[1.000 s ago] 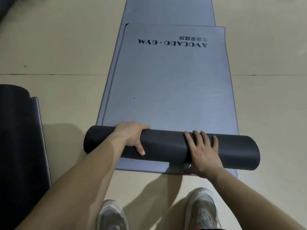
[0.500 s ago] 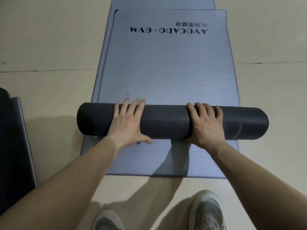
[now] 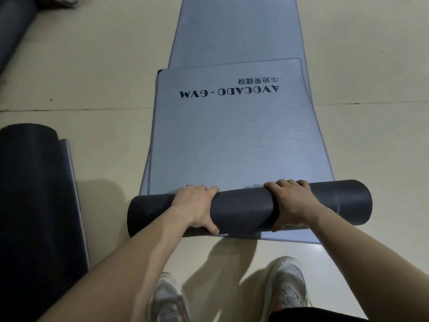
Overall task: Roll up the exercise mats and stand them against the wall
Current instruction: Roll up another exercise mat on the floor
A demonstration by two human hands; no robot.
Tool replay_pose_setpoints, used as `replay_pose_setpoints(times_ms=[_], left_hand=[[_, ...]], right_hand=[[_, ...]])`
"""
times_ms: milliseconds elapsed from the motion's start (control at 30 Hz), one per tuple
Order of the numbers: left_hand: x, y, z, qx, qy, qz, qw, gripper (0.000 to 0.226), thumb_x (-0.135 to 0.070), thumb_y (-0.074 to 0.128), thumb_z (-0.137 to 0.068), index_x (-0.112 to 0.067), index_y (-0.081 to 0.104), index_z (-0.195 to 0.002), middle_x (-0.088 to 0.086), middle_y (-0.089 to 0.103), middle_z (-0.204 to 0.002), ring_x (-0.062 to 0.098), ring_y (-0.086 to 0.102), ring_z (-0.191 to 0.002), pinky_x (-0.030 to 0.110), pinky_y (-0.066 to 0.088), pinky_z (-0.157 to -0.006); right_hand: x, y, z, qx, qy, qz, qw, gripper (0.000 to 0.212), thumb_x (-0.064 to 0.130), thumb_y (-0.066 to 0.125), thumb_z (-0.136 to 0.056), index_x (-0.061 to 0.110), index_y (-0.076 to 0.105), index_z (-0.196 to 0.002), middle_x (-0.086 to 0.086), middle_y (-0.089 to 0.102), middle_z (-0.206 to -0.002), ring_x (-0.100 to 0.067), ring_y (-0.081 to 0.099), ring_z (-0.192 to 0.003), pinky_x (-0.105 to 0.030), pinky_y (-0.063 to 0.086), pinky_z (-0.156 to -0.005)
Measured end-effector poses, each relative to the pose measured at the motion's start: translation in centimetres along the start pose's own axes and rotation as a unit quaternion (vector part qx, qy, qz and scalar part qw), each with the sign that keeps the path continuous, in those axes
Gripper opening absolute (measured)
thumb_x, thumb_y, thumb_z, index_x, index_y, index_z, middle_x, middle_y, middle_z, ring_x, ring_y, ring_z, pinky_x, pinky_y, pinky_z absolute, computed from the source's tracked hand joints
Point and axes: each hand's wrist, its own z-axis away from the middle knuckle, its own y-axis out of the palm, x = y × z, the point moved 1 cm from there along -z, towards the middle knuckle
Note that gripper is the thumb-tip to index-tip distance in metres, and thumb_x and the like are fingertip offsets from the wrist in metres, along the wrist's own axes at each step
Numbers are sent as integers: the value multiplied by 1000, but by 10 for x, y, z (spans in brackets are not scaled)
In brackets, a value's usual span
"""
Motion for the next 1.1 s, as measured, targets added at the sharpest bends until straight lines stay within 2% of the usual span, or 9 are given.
replay_pose_setpoints(times_ms=[167, 233, 333, 467, 667, 767, 867, 1000, 1100], left_hand=[[14, -32, -15, 115, -12, 111, 987, 105, -70, 88, -47, -44, 46, -140, -8, 65, -128, 23, 60, -112, 41, 51, -93], [12, -34, -12, 81, -31, 110, 990, 104, -70, 87, -53, -44, 45, -145, -6, 62, -134, 24, 58, -118, 43, 49, -97], [-3, -5, 16, -136, -113, 76, 981, 83, -71, 64, -82, -33, 39, -152, 0, 49, -152, 28, 46, -137, 47, 36, -112], [-8, 29, 14, -105, -138, 46, 984, 135, -89, 62, -64, -26, -8, -161, 5, -8, -171, 34, -7, -156, 57, -2, -123], [42, -13, -49, -155, -50, 73, 984, 124, -91, 63, -56, -34, 20, -157, -4, 30, -163, 24, 22, -152, 51, 14, -123], [47, -11, -53, -199, -18, 57, 978, 113, -90, 56, -65, -30, 26, -156, -1, 36, -158, 24, 27, -149, 51, 11, -125], [41, -4, -52, -204, -40, -34, 978, 129, -95, 58, -55, -26, 17, -157, 5, 34, -157, 34, 35, -142, 54, 23, -118], [41, -27, -53, -154, -30, -51, 986, 120, -84, 73, -51, -27, 28, -145, 3, 52, -137, 31, 56, -118, 50, 41, -99], [31, -23, -30, -109, -17, -25, 994, 111, -80, 76, -51, -30, 33, -140, 2, 56, -129, 30, 60, -111, 49, 44, -96]], right_hand=[[21, 33, 35, -45, 52, 33, 997, 148, 81, 76, -60, 24, -16, -162, -12, -4, -170, -36, -4, -158, -65, 0, -123], [22, 40, 30, -24, 60, 33, 997, 156, 82, 77, -58, 26, -28, -158, -12, -17, -170, -37, -17, -157, -66, -6, -121], [14, 17, -3, -31, 61, -12, 998, 147, 81, 80, -55, 29, -8, -161, -10, 4, -170, -34, -1, -158, -67, 3, -123], [6, -15, -34, -28, 42, -21, 999, 141, 83, 80, -48, 34, 8, -159, -8, 17, -166, -32, 10, -155, -62, 12, -121], [10, 10, -43, -199, 38, 79, 976, 131, 64, 88, -50, 21, 28, -158, -16, 39, -156, -41, 36, -142, -66, 22, -115], [5, -3, -62, -227, 30, 67, 971, 124, 84, 72, -46, 23, 39, -149, -10, 51, -143, -37, 49, -129, -59, 30, -110], [1, -13, -68, -219, 14, 69, 973, 117, 89, 55, -43, 27, 44, -142, -5, 57, -128, -35, 56, -114, -53, 36, -102], [6, -30, -66, -153, 24, 82, 985, 106, 75, 75, -45, 33, 43, -137, -1, 60, -120, -31, 58, -105, -46, 42, -98], [15, -24, -40, -99, 18, 77, 992, 104, 81, 71, -50, 36, 40, -138, 2, 59, -121, -27, 59, -107, -44, 42, -99]])
